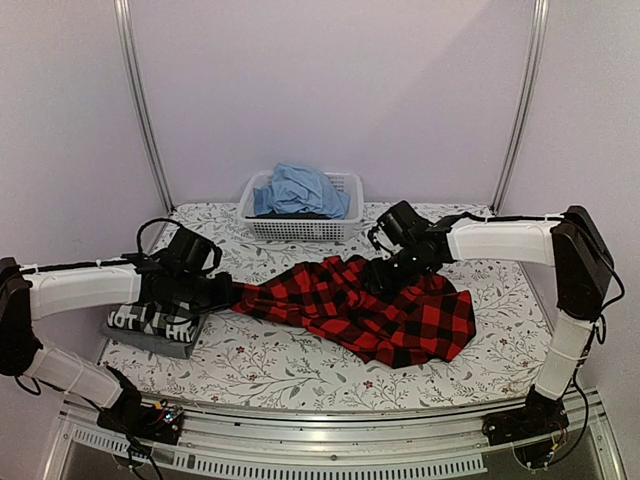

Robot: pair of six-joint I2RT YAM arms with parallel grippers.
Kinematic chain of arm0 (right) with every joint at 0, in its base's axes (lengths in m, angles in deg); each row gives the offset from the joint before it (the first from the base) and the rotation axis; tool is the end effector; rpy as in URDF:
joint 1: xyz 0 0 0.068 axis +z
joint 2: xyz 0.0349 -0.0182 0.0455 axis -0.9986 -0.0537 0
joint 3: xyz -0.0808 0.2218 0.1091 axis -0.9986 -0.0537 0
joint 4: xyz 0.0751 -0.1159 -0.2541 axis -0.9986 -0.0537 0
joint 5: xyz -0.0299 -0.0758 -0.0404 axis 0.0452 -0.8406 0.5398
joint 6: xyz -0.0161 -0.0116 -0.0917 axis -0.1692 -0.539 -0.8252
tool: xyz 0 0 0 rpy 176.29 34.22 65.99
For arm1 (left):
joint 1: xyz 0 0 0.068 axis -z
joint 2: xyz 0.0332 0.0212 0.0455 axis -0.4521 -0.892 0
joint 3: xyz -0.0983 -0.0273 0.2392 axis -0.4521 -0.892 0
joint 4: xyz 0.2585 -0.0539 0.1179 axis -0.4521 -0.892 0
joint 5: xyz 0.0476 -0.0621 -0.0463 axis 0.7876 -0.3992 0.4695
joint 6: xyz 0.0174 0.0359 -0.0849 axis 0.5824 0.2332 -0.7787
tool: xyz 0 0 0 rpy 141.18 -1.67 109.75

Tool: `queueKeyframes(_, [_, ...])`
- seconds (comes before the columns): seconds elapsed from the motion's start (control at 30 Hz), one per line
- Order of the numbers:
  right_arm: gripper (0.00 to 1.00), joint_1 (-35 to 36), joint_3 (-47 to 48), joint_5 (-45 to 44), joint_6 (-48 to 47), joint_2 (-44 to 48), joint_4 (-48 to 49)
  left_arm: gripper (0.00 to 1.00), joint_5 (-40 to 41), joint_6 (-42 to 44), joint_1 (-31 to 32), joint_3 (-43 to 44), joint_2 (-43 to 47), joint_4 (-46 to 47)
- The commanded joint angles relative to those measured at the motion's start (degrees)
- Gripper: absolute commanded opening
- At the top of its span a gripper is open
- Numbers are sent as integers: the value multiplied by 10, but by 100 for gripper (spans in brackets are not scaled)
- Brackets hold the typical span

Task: Fold and stack the long sleeve shirts
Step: Flatten out the crumpled shirt at the center of the board.

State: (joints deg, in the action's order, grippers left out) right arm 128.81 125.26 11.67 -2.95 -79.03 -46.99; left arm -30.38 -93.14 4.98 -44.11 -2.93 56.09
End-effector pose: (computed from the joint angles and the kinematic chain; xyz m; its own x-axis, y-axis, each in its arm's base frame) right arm 0.3232 0.2903 0.1320 -0.8202 -0.2841 -0.4966 -0.4181 0.8902 0.1812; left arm 0.2638 -0.1678 0.1235 -0.8702 -0.2470 -0.4264 -0.0471 0.9031 -0.4269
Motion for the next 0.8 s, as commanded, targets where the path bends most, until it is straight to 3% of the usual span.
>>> queueKeyframes(0.0, [71,13,13,-10,-17,-21,-1,0,16,4,-4,21,-1,-13])
queueKeyframes(0.5, [68,123,-66,-24,44,70,-6,0,8,17,-13,44,-23,-10])
queueKeyframes(0.63, [56,126,-54,-48,56,46,-13,0,11,20,-14,48,-22,-14])
queueKeyframes(0.77, [34,125,-31,-78,56,24,-30,0,14,23,-15,50,-18,-17])
